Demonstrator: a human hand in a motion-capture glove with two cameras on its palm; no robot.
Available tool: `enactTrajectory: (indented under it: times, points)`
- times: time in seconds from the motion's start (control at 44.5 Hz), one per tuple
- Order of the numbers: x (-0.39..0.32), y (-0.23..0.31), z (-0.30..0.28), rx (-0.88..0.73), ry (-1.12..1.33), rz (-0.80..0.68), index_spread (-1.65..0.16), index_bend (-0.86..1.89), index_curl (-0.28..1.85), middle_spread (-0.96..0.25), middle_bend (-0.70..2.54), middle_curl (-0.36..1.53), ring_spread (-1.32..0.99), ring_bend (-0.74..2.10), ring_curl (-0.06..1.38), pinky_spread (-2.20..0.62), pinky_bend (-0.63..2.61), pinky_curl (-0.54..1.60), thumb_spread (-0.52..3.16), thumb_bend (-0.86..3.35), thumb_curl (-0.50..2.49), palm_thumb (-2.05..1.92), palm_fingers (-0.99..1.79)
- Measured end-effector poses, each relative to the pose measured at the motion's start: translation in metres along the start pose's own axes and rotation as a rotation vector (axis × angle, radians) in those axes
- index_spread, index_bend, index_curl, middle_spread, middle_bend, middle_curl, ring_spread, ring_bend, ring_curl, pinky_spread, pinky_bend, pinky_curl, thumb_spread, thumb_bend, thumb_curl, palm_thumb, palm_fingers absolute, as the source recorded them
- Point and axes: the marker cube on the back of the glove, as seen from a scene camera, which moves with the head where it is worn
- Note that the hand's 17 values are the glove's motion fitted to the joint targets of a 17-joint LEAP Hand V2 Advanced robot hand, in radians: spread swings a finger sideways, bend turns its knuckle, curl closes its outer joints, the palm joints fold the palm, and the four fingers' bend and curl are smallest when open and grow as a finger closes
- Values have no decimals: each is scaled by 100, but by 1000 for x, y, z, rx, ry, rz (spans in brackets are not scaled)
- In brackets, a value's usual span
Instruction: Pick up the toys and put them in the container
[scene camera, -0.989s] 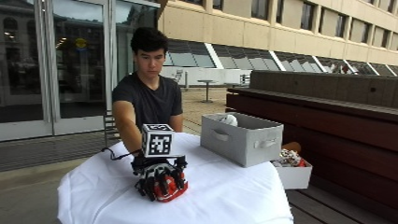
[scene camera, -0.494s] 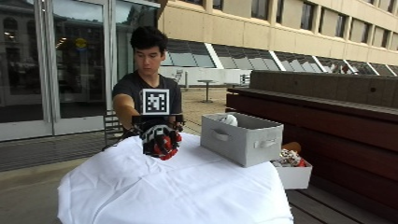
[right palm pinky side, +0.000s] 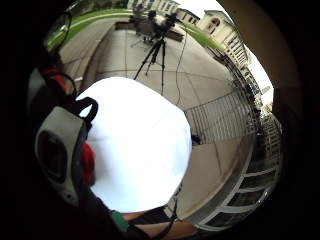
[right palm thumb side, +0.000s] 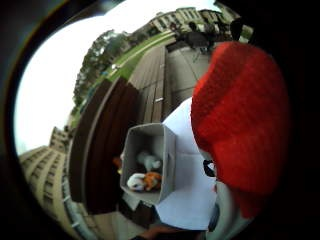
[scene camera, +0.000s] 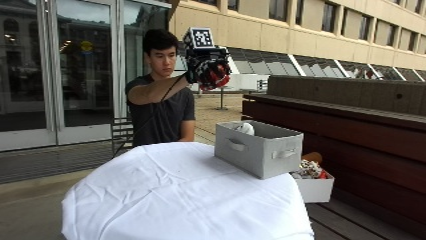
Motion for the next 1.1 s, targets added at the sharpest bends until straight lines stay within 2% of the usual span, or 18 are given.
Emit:
enactTrajectory:
  times: [0.18, 0.427, 0.629, 0.742, 0.787, 0.809, 0.832, 0.854, 0.899, 0.944, 1.101]
  points:
    - [-89, 20, 0, -16, -55, -141, -36, 33, 46, -44, 47, 55, -46, 108, 44, -42, 113, 42, 70, 19, 77, 73, 90]
    - [-209, 77, 17, -76, -56, -263, -38, 26, 52, -45, 42, 58, -46, 106, 45, -42, 111, 43, 75, 18, 82, 72, 90]
    - [-231, 83, 54, -123, -40, -282, -39, 19, 56, -46, 38, 61, -46, 104, 45, -43, 110, 43, 78, 17, 86, 72, 91]
    - [-228, 84, 73, -237, -101, -273, -40, 15, 58, -46, 36, 63, -47, 104, 45, -43, 110, 43, 80, 15, 87, 70, 89]
    - [-228, 87, 77, -294, -132, -289, -39, 4, 55, -44, 32, 63, -46, 106, 46, -43, 116, 45, 84, 10, 85, 63, 78]
    - [-228, 89, 78, -315, -146, -296, -39, 9, 56, -44, 33, 64, -46, 106, 47, -43, 116, 45, 84, 12, 86, 65, 80]
    - [-229, 90, 79, -327, -158, -302, -38, -11, 48, -34, 12, 57, -39, 105, 46, -37, 124, 47, 95, -11, 73, 29, 33]
    - [-228, 91, 80, -333, -168, -307, -36, -6, 51, -30, 13, 59, -35, 106, 50, -35, 130, 52, 95, -15, 69, 19, 16]
    - [-226, 91, 80, -324, -176, -314, -35, -2, 50, -23, 12, 57, -29, 103, 50, -30, 139, 54, 97, -15, 64, 7, 0]
    - [-221, 90, 79, -297, -169, -320, -34, -2, 44, -18, 13, 54, -23, 95, 46, -23, 142, 52, 96, -16, 59, -6, -12]
    - [-172, 75, 72, -196, -50, -328, -34, 9, 34, -7, 18, 49, -10, 71, 33, -9, 142, 46, 95, -14, 47, -17, -20]
